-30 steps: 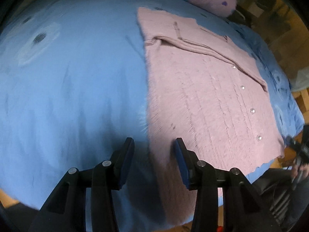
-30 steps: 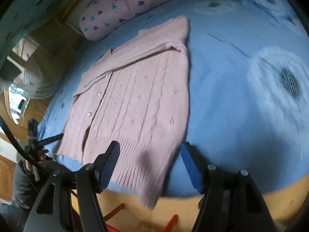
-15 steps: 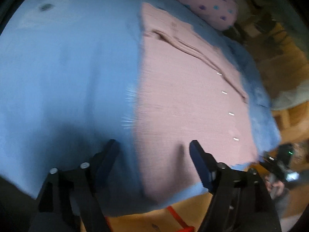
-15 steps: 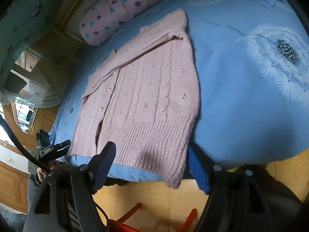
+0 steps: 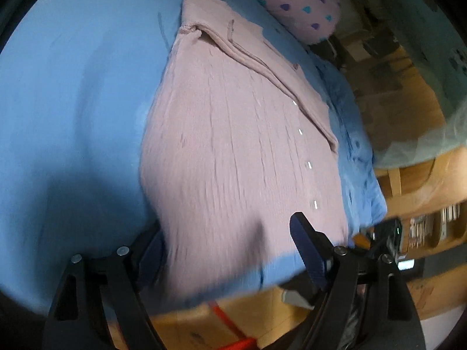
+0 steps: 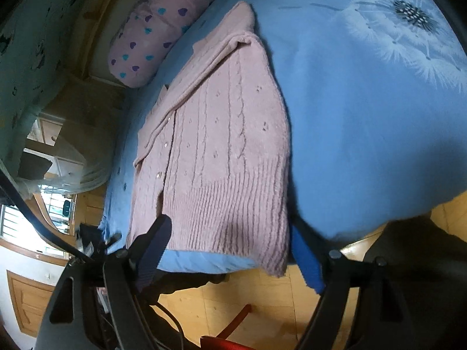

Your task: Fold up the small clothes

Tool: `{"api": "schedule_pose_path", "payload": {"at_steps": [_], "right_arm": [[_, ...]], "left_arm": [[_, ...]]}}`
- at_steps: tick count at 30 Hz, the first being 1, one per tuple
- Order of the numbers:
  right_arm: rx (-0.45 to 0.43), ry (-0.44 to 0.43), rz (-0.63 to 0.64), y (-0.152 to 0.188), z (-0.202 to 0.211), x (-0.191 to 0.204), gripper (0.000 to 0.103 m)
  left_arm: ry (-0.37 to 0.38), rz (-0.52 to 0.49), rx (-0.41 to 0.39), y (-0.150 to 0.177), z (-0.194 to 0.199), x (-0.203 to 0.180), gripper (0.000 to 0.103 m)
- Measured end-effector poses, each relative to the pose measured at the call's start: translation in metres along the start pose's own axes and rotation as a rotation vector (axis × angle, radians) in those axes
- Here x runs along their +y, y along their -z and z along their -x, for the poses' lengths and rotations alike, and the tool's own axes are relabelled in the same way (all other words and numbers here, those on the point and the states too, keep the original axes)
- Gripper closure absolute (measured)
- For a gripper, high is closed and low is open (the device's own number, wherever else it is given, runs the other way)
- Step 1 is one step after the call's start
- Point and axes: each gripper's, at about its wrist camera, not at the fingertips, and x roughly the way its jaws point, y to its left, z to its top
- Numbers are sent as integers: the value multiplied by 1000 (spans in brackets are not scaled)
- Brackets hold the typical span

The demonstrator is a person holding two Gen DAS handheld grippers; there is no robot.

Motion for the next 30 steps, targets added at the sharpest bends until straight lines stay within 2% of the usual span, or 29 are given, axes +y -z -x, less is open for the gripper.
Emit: {"api": "schedule_pose_path", "payload": {"at_steps": [2, 4, 11, 18, 22, 25, 28, 29, 30], "right_arm": [[-5, 12, 9, -1, -2, 3, 19], [-8, 14, 8, -1, -3, 4, 19], [-6, 14, 16, -2, -3, 2, 19], [-1, 37, 44, -3, -3, 6, 20], [-4, 29, 37, 0, 1, 2, 35], [-7, 22, 17, 2, 4, -4, 46], [-4, 20, 15, 3, 5, -5, 47], [-3, 24, 16, 3, 4, -5, 47], [-1, 27, 18, 4, 4, -5, 48]], "left_arm": [[-7, -7, -1, -12, -6, -1, 28], [-1, -6, -3, -10, -4, 1, 28], [7, -41, 9, 33, 24, 5, 29], [83, 74, 12, 23, 22, 23, 29], [112, 100, -4, 35, 29, 27, 30], [130, 148, -20, 41, 34, 35, 38], [140, 185, -22, 40, 34, 40, 43], [130, 189, -17, 39, 32, 39, 48], [110, 183, -14, 38, 31, 39, 57]]}}
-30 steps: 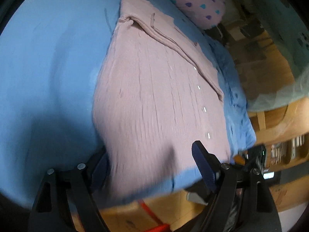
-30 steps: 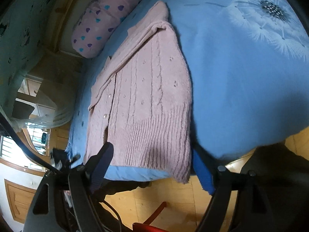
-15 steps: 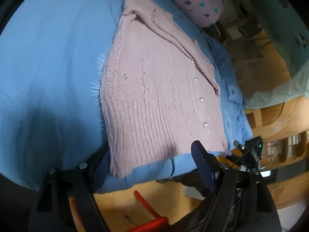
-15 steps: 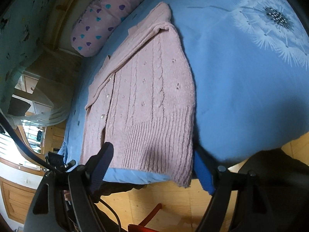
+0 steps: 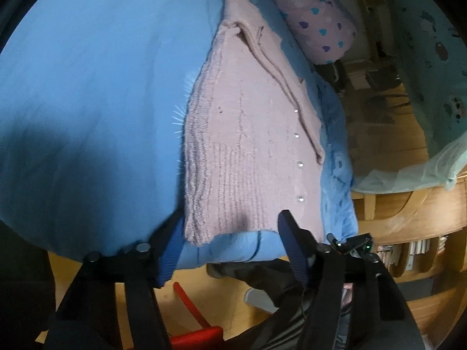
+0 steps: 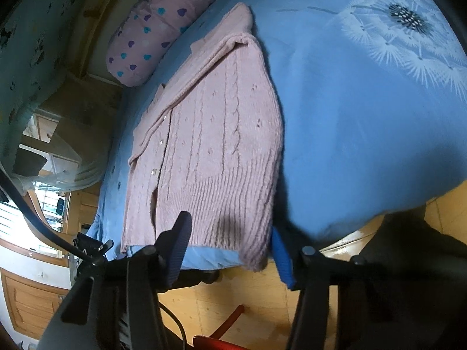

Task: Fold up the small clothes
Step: 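Grasp the ribbed hem with the left tool while the right tool grasps it too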

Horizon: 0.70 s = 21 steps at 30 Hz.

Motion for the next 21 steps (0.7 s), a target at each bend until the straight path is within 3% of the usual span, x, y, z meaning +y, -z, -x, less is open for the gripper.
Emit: {"api": "schedule_pose_path", "payload": {"at_steps": [1, 3, 4, 5, 8, 15, 21], "right_arm": [[3, 4, -1, 0, 0, 0, 49], [8, 11, -8, 0, -1, -2, 54], [12, 27, -10, 1, -1, -3, 69], [17, 49, -10, 1, -1, -3, 93], [16, 51, -16, 2, 0, -6, 95], [-103, -80, 90, -6, 23, 24, 95], [-160, -126, 182, -30, 27, 56, 95]], "left_arm": [[-22, -6, -2, 0, 1, 1, 63], [-69, -5, -5, 0, 0, 1, 86], [-78, 8, -5, 0, -1, 4, 89], [-78, 21, -5, 0, -1, 5, 94], [-86, 13, -12, 0, 0, 4, 98], [-64, -84, -66, -2, 11, -19, 100], [-41, -146, -155, -32, 27, -49, 100]]}}
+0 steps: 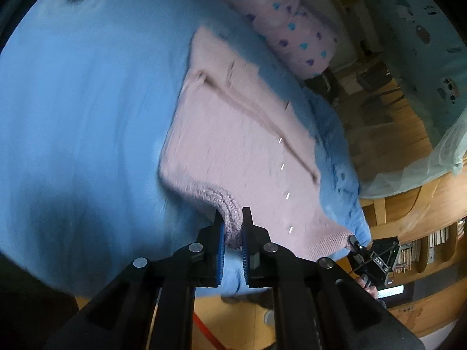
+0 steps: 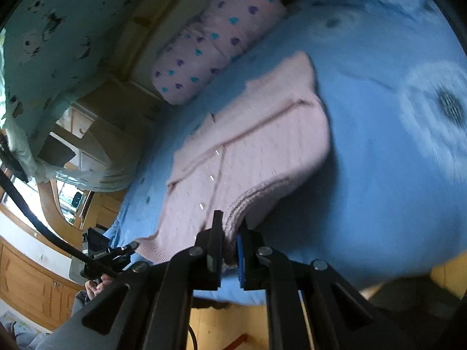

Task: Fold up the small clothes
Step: 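Grasp the ribbed hem with the left tool while the right tool grasps it too, then lift the hem with both tools and fold it up toward the collar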

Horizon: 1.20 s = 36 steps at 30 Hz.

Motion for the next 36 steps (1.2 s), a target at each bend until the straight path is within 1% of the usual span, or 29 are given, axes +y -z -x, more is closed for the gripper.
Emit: {"api": "schedule_pose_path", "payload": {"at_steps": [3, 6, 9, 12, 15, 17, 20, 24, 27, 29, 30, 32, 33, 36], "right_arm": [[-39, -15, 26, -25, -3, 8, 95], [-66, -30, 36, -42, -1, 12, 95], [-101, -47, 60, -60, -1, 18, 95], [-128, -70, 110, -78, -3, 31, 95], [-145, -70, 149, -93, -9, 42, 95], [-157, -77, 149, -106, -15, 45, 95], [-170, -66, 143, -126, -27, 48, 95], [-198, -54, 129, -155, -42, 47, 95], [-218, -32, 124, -181, -55, 43, 95], [-221, -15, 117, -195, -64, 39, 95], [-218, -4, 116, -202, -71, 36, 95], [-207, 25, 123, -212, -82, 32, 95], [-196, 39, 124, -216, -88, 29, 95], [-173, 57, 116, -226, -103, 23, 95]], "left_arm": [[-5, -39, -42, -22, 8, -12, 100], [-16, -68, -70, -37, 13, -17, 100], [-18, -77, -84, -50, 10, -22, 100], [-13, -84, -108, -60, 5, -28, 100], [-2, -83, -122, -73, -1, -34, 100], [3, -87, -138, -85, -5, -39, 100], [-6, -104, -166, -103, -8, -48, 100], [-1, -94, -208, -132, -12, -53, 100], [-28, -99, -231, -158, -22, -56, 100], [-84, -114, -259, -173, -31, -57, 100], [-100, -122, -267, -180, -36, -58, 100], [-123, -128, -270, -188, -44, -59, 100], [-123, -129, -269, -191, -47, -59, 100], [-142, -163, -274, -192, -57, -64, 100]]}}
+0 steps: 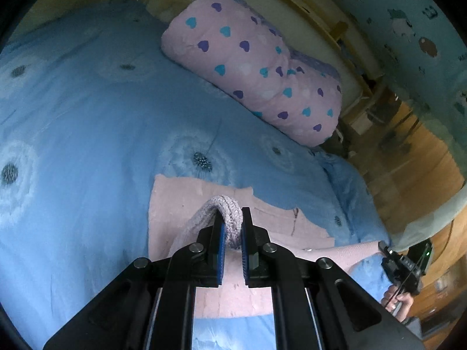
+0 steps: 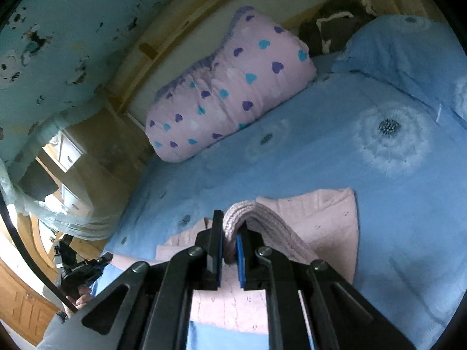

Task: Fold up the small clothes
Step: 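Lift the hem with both tools and fold it up toward the collar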

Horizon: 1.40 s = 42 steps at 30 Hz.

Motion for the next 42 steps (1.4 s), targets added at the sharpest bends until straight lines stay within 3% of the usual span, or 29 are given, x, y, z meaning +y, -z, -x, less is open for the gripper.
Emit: {"api": "schedule_pose_path", "payload": {"at_steps": [4, 8, 14, 20, 42], "right_arm": [[20, 35, 31, -4, -13, -4, 95], [23, 60, 25, -9, -19, -15, 95], [-22, 79, 6, -17, -20, -29, 95], [-59, 73, 18, -23, -31, -30, 95], [39, 189, -40, -12, -88, -57, 95]], "left_arm": [[-17, -36, 16, -1, -14, -8, 100], [-11, -4, -1, -8, -20, -7, 100], [-9, 73, -61, -13, -34, 3, 100], [-45, 52, -83, -19, -44, 4, 100], [-141, 56, -30, -25, -96, 27, 100]]}}
